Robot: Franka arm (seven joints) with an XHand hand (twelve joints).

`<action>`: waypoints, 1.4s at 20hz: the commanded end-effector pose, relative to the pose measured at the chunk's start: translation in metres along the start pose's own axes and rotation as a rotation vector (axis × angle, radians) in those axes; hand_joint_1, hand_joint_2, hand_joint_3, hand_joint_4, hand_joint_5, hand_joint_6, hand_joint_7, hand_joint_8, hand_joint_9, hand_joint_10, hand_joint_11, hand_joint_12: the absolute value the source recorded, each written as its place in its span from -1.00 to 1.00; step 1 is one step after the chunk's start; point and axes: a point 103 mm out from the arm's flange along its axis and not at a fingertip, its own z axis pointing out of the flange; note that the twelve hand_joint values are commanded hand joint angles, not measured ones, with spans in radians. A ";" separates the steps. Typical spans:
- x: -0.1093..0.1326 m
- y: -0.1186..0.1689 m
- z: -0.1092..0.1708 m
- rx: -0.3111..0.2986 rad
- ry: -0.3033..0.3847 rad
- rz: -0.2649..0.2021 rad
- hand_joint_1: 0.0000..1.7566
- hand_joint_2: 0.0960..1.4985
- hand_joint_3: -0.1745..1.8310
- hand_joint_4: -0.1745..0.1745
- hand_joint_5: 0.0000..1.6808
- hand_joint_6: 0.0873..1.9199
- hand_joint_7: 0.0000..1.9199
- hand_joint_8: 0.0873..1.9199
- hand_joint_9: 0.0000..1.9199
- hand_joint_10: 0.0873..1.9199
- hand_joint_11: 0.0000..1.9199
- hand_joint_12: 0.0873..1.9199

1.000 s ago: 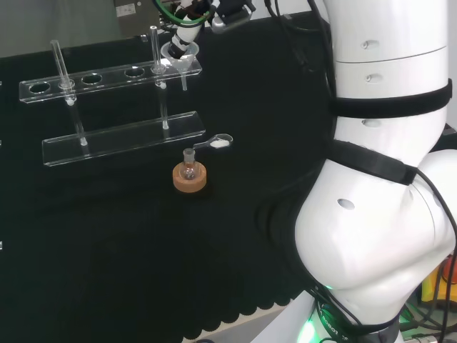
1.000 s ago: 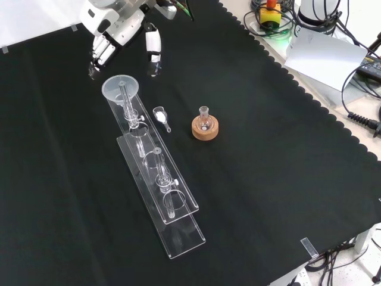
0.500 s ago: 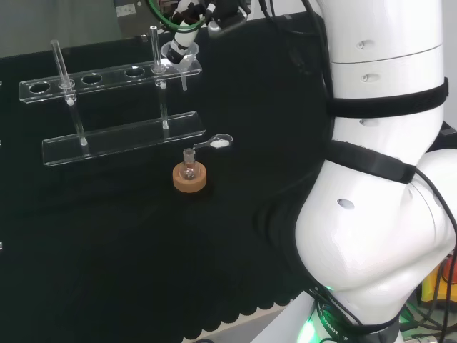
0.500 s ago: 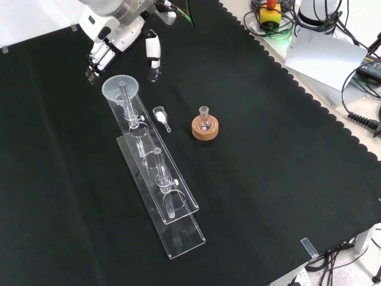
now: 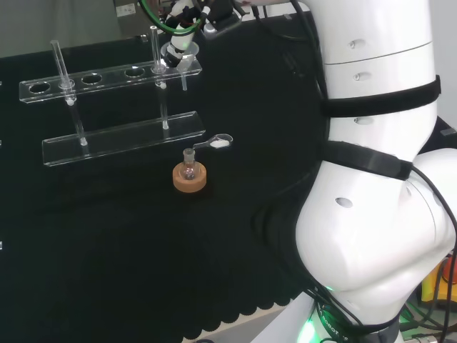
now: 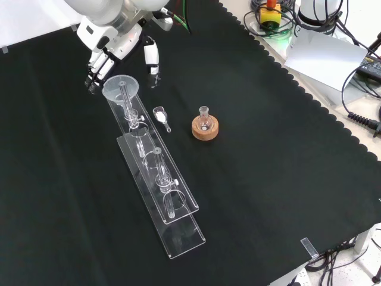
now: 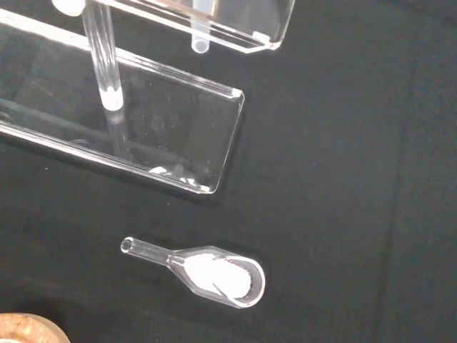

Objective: Pick up the funnel from the transparent funnel stand.

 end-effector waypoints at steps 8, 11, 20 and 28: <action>0.008 0.010 0.002 0.056 -0.061 -0.017 -0.43 -0.06 -0.69 0.34 -1.00 -1.00 -1.00 -0.74 -0.90 -0.06 -0.42 0.38; 0.010 0.012 0.002 0.056 -0.079 -0.016 -0.42 -0.07 -0.70 0.34 -1.00 -1.00 -1.00 -0.74 -0.90 -0.06 -0.42 0.38; 0.006 0.014 0.000 0.053 -0.110 -0.023 -0.36 -0.05 -0.69 0.33 -1.00 -1.00 -1.00 -0.74 -0.90 -0.06 -0.44 0.39; 0.007 0.016 0.001 0.069 -0.104 0.026 -0.34 -0.04 -0.68 0.27 -1.00 -1.00 -1.00 -0.69 -0.86 -0.08 -0.44 0.39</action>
